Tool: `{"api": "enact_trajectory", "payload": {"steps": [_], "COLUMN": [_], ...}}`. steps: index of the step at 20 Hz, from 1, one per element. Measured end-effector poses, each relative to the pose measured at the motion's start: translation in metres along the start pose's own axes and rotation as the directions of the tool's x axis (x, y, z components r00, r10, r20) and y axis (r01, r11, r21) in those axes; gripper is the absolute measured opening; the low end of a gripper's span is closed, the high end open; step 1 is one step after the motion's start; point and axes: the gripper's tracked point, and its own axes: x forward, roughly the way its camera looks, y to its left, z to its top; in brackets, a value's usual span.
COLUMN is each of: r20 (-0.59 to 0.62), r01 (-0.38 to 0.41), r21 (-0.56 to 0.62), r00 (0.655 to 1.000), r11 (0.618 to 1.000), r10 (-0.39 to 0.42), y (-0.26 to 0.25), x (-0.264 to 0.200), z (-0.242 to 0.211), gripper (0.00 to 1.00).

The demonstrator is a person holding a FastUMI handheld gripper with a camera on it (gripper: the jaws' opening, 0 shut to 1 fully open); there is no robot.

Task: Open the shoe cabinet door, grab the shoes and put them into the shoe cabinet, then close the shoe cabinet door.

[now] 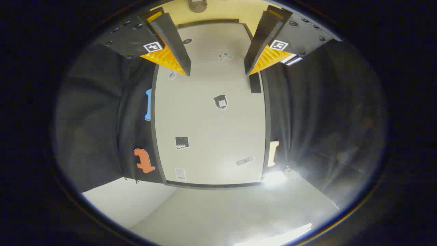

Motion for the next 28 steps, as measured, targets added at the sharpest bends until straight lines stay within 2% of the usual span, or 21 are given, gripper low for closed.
{"api": "enact_trajectory", "payload": {"steps": [4,9,18,28], "r20": [0.045,0.004,-0.009,-0.051], "r01": [-0.004,0.024,0.019,-0.077], "r21": [0.026,0.012,0.017,0.042], "r00": [0.999,1.000,1.000,0.996], "r11": [1.000,1.000,1.000,0.996], "r10": [0.003,-0.025,-0.019,0.079], "y": [0.002,-0.005,0.003,0.072], "x": [-0.004,-0.002,0.010,0.073], "z": [0.010,0.005,0.000,-0.032], "gripper": [0.97,0.97,0.98,0.98]}}
